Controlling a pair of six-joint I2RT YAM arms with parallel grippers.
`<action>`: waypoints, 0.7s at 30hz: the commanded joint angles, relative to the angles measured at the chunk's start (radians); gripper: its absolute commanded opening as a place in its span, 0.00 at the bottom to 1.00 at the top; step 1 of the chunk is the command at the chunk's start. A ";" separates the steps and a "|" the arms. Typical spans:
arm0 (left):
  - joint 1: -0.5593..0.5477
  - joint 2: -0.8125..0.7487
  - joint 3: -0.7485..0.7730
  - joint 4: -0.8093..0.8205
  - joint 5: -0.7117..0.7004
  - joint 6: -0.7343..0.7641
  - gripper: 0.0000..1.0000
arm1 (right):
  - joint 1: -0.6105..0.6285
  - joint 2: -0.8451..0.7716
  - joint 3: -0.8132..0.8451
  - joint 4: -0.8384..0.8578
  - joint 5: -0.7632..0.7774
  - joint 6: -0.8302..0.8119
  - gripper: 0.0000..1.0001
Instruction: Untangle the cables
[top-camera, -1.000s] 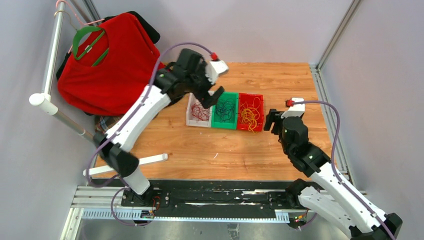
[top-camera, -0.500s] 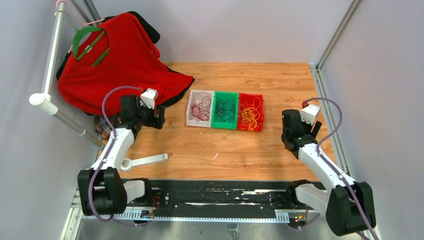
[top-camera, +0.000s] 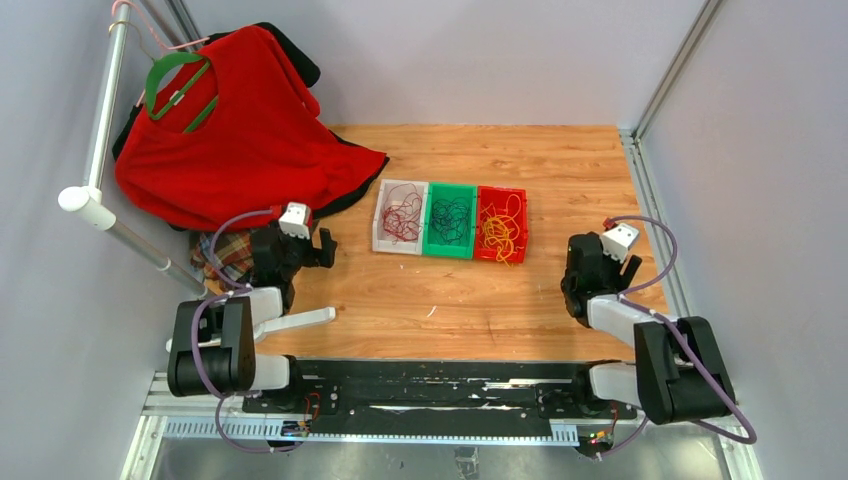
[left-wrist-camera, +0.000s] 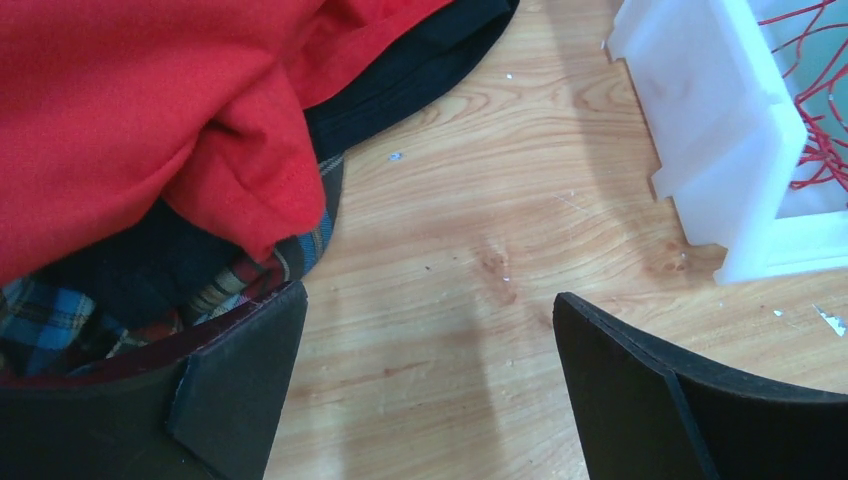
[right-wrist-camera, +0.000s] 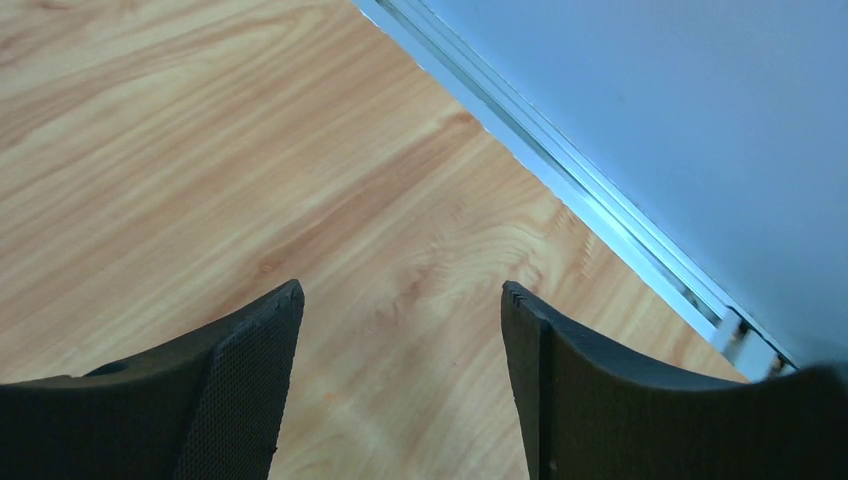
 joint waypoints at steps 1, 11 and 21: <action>0.003 -0.005 -0.110 0.407 0.003 -0.054 0.98 | -0.028 0.041 -0.031 0.281 -0.111 -0.103 0.72; -0.124 -0.002 -0.179 0.478 -0.217 0.032 0.98 | -0.024 0.221 -0.154 0.781 -0.576 -0.384 0.75; -0.125 0.021 -0.168 0.490 -0.286 -0.008 0.98 | -0.045 0.172 -0.119 0.631 -0.578 -0.339 0.76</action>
